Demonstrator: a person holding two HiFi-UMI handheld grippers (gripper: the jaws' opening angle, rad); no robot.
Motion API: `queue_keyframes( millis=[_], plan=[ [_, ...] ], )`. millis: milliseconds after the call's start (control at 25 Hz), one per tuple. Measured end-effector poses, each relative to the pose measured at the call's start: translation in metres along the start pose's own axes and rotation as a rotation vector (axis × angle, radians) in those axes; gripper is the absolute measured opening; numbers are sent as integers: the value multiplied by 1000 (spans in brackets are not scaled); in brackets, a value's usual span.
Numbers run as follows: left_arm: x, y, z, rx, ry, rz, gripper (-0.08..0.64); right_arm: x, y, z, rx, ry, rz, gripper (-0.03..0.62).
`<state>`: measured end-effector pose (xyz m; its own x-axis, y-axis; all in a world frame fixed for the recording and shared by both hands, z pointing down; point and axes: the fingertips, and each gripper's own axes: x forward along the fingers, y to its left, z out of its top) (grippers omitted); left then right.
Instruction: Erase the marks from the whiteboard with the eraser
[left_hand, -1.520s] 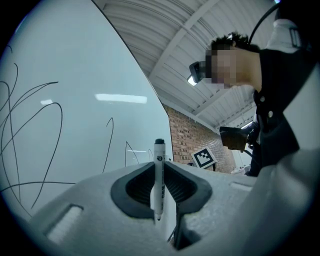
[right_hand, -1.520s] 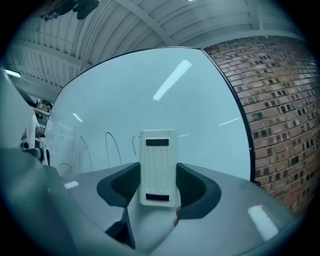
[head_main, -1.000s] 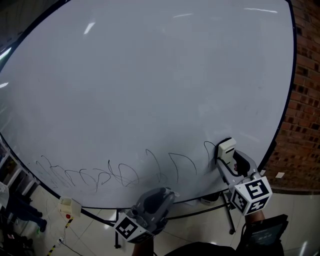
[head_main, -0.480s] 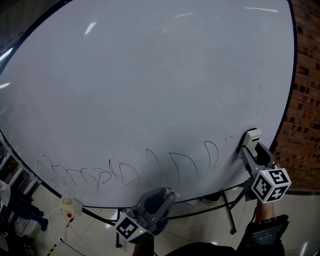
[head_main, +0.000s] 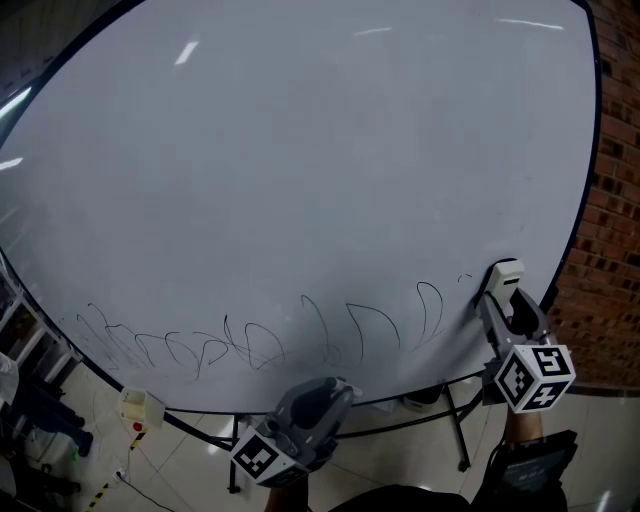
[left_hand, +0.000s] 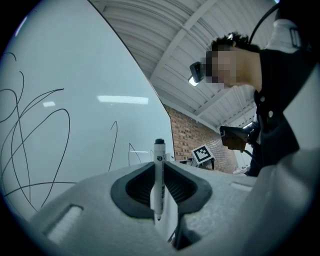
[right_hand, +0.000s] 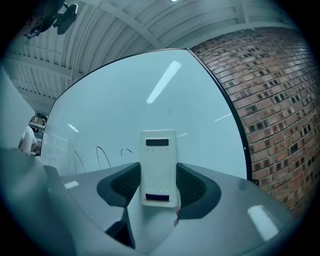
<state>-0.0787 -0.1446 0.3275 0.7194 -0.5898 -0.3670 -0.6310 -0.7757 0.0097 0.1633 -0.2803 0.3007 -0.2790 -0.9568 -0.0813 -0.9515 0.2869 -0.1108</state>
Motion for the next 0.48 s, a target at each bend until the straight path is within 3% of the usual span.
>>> queue_keyframes(
  millis=[320, 480],
  plan=[
    [-6, 6, 4, 3, -17, 15, 62, 6, 81, -4, -85, 21, 171, 229],
    [-3, 5, 4, -2, -22, 13, 61, 7, 97, -10, -118, 34, 224, 229]
  ],
)
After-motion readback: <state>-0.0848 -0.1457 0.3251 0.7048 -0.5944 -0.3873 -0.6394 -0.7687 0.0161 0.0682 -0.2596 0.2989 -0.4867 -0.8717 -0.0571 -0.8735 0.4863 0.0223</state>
